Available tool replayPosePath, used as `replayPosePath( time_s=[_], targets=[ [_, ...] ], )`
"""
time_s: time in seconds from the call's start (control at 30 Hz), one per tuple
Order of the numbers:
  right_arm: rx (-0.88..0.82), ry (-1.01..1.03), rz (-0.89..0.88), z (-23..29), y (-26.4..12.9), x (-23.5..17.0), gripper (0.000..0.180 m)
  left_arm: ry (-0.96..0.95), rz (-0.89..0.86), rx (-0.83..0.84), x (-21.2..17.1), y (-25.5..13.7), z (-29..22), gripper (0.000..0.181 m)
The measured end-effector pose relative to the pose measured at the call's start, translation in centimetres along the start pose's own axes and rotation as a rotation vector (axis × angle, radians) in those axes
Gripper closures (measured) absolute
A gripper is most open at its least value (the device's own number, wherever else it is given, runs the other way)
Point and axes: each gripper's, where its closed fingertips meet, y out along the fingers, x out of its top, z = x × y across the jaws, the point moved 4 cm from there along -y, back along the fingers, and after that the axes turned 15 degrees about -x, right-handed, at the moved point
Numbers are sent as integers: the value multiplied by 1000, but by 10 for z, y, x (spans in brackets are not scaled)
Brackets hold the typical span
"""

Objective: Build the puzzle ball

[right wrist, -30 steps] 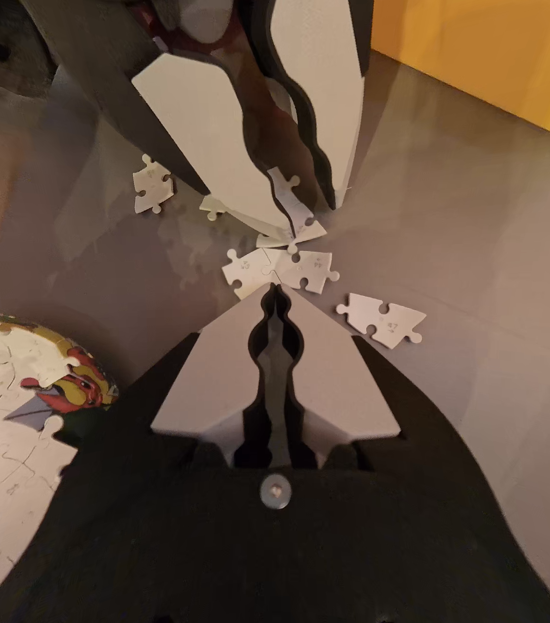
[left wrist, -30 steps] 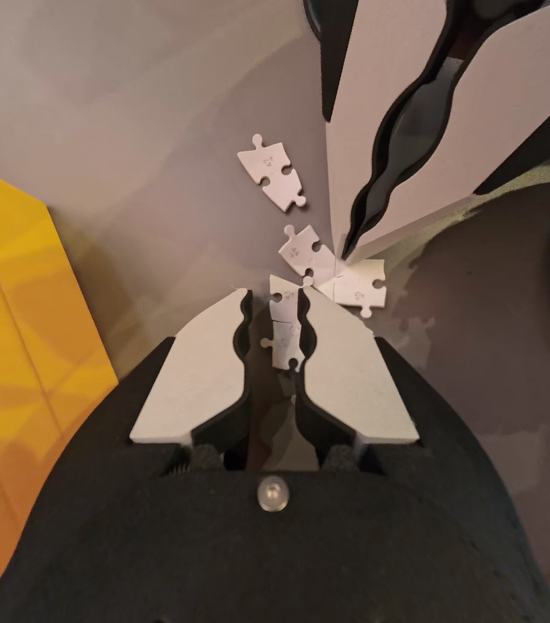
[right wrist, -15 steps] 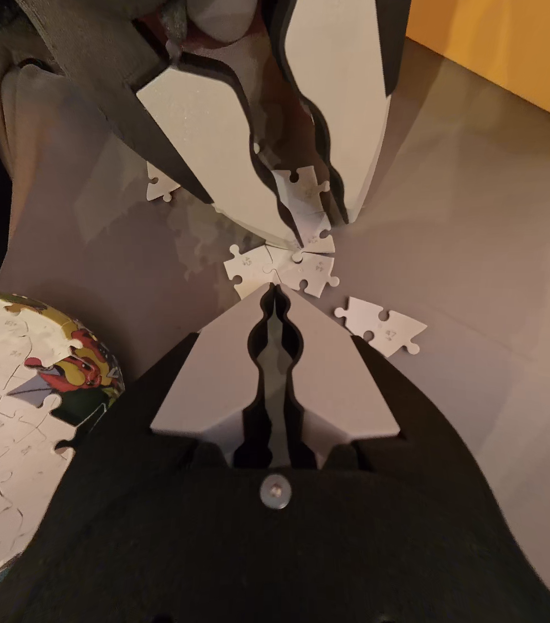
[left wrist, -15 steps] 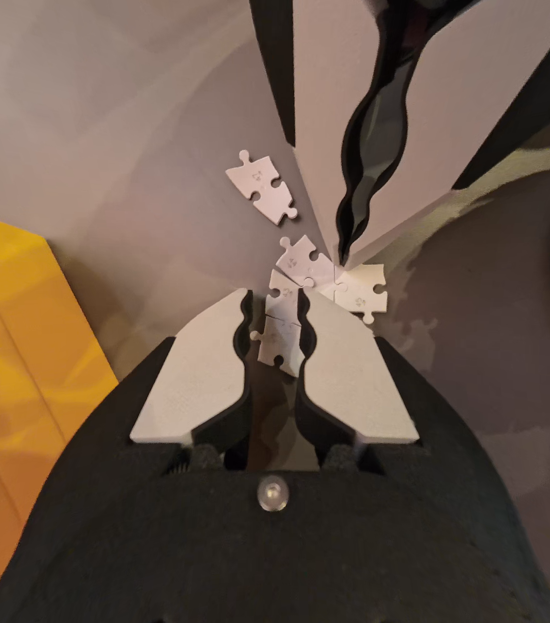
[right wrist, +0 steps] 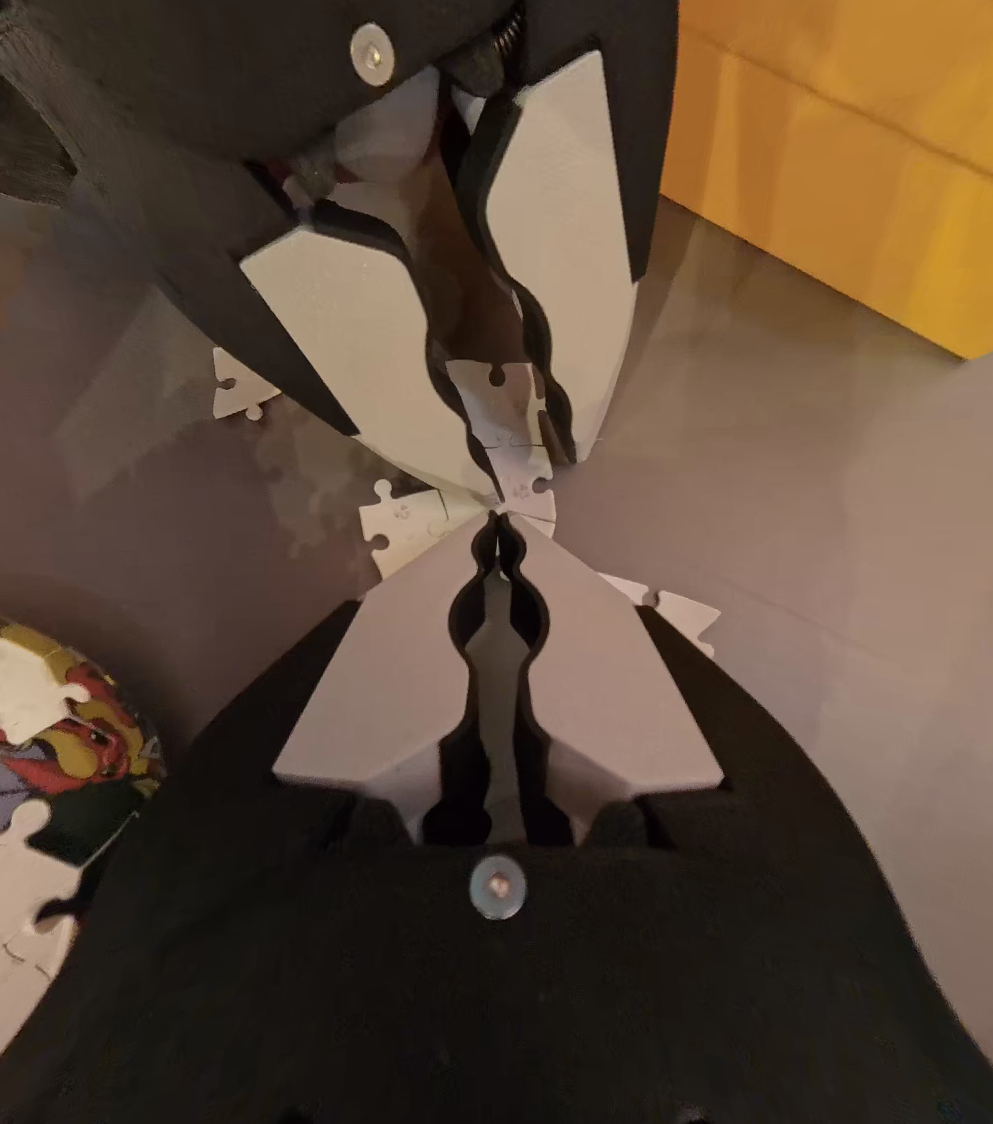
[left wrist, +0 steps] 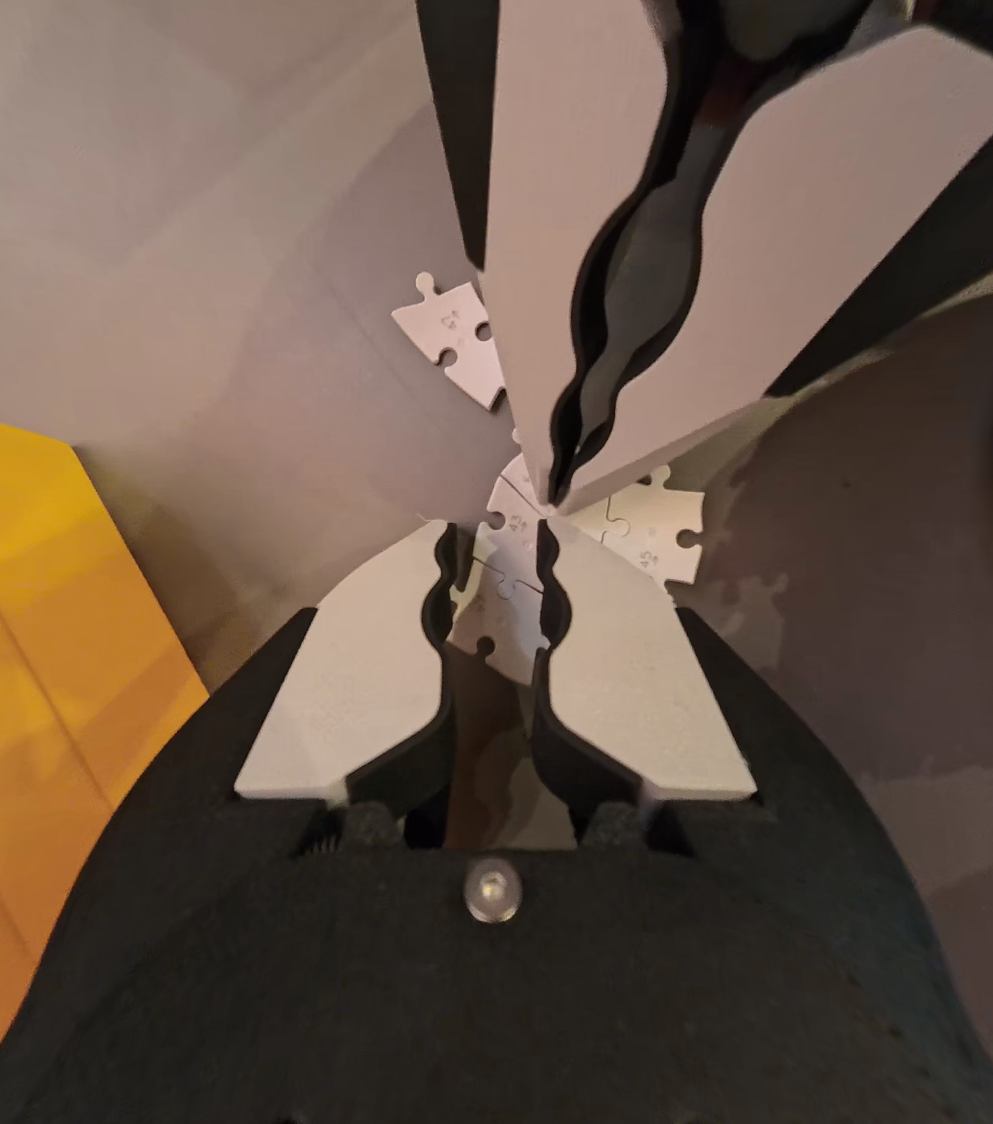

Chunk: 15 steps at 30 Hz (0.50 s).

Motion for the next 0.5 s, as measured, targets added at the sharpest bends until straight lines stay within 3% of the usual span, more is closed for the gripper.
replayPosePath(
  time_s=[0.5],
  targets=[
    [-35,-6,26,2,2,-2,180,-110,-70,18,-9,-17,-3,152]
  ],
)
